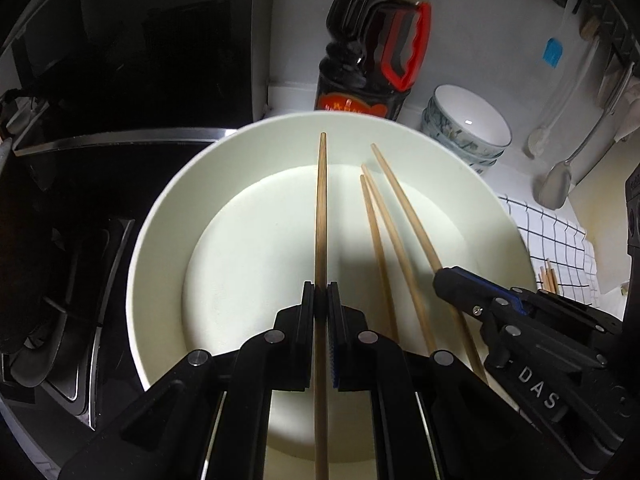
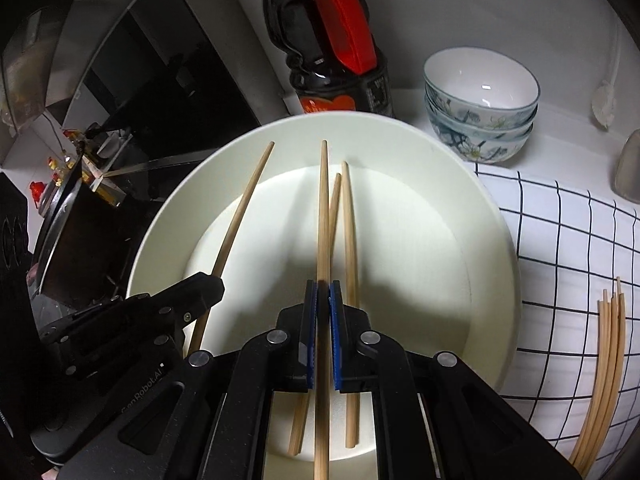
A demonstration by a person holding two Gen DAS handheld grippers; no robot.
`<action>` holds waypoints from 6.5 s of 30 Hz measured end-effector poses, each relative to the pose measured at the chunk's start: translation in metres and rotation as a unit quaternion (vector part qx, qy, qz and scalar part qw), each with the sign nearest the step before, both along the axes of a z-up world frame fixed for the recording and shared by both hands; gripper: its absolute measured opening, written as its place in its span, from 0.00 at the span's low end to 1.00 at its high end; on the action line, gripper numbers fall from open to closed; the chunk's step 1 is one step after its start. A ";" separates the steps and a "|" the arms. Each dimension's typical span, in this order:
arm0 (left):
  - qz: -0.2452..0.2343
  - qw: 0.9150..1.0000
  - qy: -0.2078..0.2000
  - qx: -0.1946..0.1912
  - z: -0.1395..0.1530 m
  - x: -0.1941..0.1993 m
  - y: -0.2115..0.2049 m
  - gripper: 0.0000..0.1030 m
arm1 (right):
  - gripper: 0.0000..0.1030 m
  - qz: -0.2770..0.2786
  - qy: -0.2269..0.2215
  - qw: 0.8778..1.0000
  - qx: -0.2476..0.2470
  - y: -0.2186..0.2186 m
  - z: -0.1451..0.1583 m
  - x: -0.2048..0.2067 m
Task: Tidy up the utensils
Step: 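Lift both held chopsticks and carry them over the white bowl, then open both grippers to drop the chopsticks into the white bowl, then move both open grippers back toward the remaining chopstick bundle, then grasp a wooden chopstick with the left gripper while the right gripper grasps another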
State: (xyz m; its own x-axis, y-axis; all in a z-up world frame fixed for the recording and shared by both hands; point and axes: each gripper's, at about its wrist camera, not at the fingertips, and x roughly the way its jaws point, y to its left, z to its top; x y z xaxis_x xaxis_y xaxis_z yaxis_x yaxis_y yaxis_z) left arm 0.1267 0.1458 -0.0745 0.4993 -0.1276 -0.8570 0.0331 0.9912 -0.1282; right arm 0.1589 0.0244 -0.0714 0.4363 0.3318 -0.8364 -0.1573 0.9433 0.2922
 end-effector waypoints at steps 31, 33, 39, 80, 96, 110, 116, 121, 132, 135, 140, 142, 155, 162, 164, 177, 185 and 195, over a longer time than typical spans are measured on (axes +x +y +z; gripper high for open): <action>0.051 0.998 -0.014 0.015 0.022 -0.033 0.021 0.72 | 0.26 -0.019 -0.016 0.999 -0.031 -0.022 0.015 -0.028; 0.052 0.998 -0.017 0.018 0.026 -0.038 0.019 0.73 | 0.29 -0.016 -0.017 0.999 -0.030 -0.023 0.017 -0.033; 0.059 0.998 -0.026 0.019 0.038 -0.049 0.016 0.80 | 0.40 -0.003 -0.018 0.999 -0.031 -0.023 0.024 -0.049; 0.012 0.999 -0.038 0.037 0.064 -0.109 -0.094 0.92 | 0.57 -0.076 -0.054 0.994 -0.060 -0.162 0.055 -0.154; -0.088 0.994 -0.009 0.056 0.018 -0.113 -0.203 0.92 | 0.57 -0.155 -0.012 0.982 -0.105 -0.261 -0.007 -0.186; -0.080 0.995 0.015 0.060 -0.029 -0.102 -0.241 0.92 | 0.57 -0.138 -0.017 0.984 -0.109 -0.276 -0.046 -0.168; -0.065 0.996 0.028 0.056 -0.042 -0.093 -0.243 0.92 | 0.57 -0.132 -0.015 0.985 -0.106 -0.278 -0.056 -0.161; -0.067 0.996 0.029 0.061 -0.049 -0.092 -0.249 0.92 | 0.57 -0.127 -0.014 0.986 -0.107 -0.280 -0.062 -0.161; -0.064 0.996 0.030 0.055 -0.057 -0.087 -0.261 0.92 | 0.57 -0.103 -0.027 0.985 -0.139 -0.276 -0.062 -0.165; -0.067 0.996 0.027 0.057 -0.058 -0.086 -0.267 0.92 | 0.57 -0.105 -0.031 0.984 -0.141 -0.280 -0.062 -0.163; -0.065 0.996 0.025 0.059 -0.060 -0.085 -0.275 0.92 | 0.57 -0.107 -0.037 0.982 -0.150 -0.286 -0.062 -0.158; -0.064 0.996 0.024 0.058 -0.061 -0.084 -0.277 0.92 | 0.57 -0.111 -0.038 0.981 -0.153 -0.291 -0.062 -0.156; -0.062 0.995 0.023 0.069 -0.076 -0.080 -0.286 0.92 | 0.57 -0.121 -0.038 0.981 -0.149 -0.311 -0.063 -0.157; -0.046 0.997 0.017 0.065 -0.077 -0.080 -0.268 0.92 | 0.57 -0.113 -0.037 0.982 -0.150 -0.305 -0.066 -0.150; -0.042 0.997 0.015 0.058 -0.077 -0.080 -0.262 0.92 | 0.57 -0.111 -0.040 0.982 -0.147 -0.304 -0.065 -0.148; -0.034 0.997 0.009 0.062 -0.077 -0.079 -0.246 0.94 | 0.57 -0.109 -0.040 0.983 -0.145 -0.305 -0.067 -0.138; -0.039 0.995 0.014 0.087 -0.081 -0.073 -0.259 0.95 | 0.56 -0.106 -0.047 0.982 -0.149 -0.300 -0.069 -0.131; -0.073 0.995 0.011 0.067 -0.074 -0.072 -0.271 0.52 | 0.27 -0.070 -0.050 0.985 -0.147 -0.290 -0.067 -0.118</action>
State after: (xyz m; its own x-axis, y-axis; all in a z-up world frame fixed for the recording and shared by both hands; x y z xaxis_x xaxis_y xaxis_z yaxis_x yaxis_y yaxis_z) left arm 0.0546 -0.1248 -0.1480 0.4651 -0.0813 -0.8815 0.1773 0.9842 0.0028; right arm 0.0414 -0.2653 -0.1387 0.5456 0.0135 -0.8380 -0.0348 0.9994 -0.0065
